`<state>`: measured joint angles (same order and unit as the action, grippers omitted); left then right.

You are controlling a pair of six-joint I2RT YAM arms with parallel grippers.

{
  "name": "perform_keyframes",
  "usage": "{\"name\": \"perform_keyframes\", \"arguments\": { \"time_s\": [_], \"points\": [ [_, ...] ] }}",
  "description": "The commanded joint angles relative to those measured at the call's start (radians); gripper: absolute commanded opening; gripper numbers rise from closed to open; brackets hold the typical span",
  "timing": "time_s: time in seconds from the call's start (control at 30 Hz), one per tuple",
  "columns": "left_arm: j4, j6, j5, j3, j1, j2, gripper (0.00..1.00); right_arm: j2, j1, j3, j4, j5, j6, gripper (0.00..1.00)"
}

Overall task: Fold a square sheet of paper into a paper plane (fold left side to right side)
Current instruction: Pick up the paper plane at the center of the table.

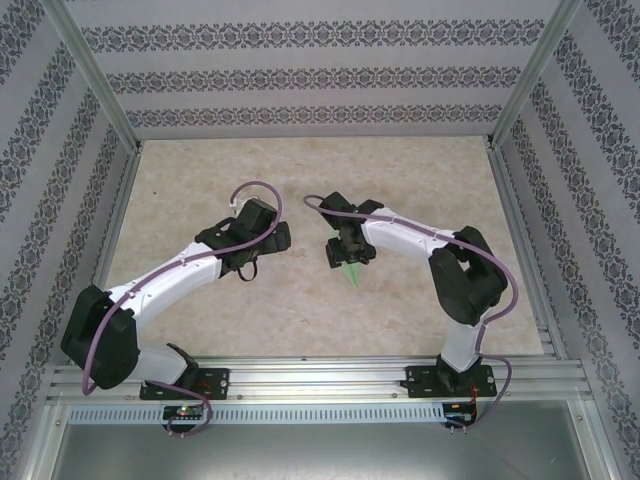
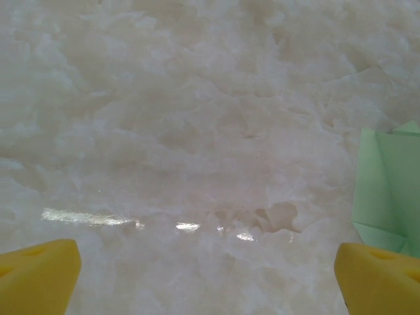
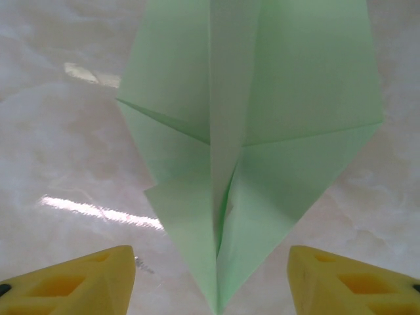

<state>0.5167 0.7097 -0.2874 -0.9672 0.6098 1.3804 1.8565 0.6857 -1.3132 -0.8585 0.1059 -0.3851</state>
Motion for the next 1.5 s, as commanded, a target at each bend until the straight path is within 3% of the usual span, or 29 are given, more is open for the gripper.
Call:
{"name": "perform_keyframes", "arguments": {
  "time_s": [0.0,0.5,1.07,1.37,1.47],
  "points": [
    [0.027,0.015,-0.026,0.015,-0.003,-0.03,1.0,0.03,0.032,-0.053,-0.012,0.058,0.042,0.65],
    [0.037,0.014,-0.021,0.022,-0.004,-0.034,1.0,0.156,0.051,-0.125,-0.036,0.115,0.068,0.61],
    [0.039,0.02,-0.015,0.019,-0.003,-0.028,1.0,0.085,-0.001,-0.049,-0.032,0.125,0.055,0.29],
    [0.051,0.016,-0.024,0.015,-0.004,-0.037,1.0,0.034,-0.036,-0.011,0.019,0.022,0.044,0.04],
    [0.058,0.011,-0.03,0.013,-0.004,-0.042,1.0,0.02,-0.055,-0.02,0.025,-0.009,0.041,0.02]
  ]
}}
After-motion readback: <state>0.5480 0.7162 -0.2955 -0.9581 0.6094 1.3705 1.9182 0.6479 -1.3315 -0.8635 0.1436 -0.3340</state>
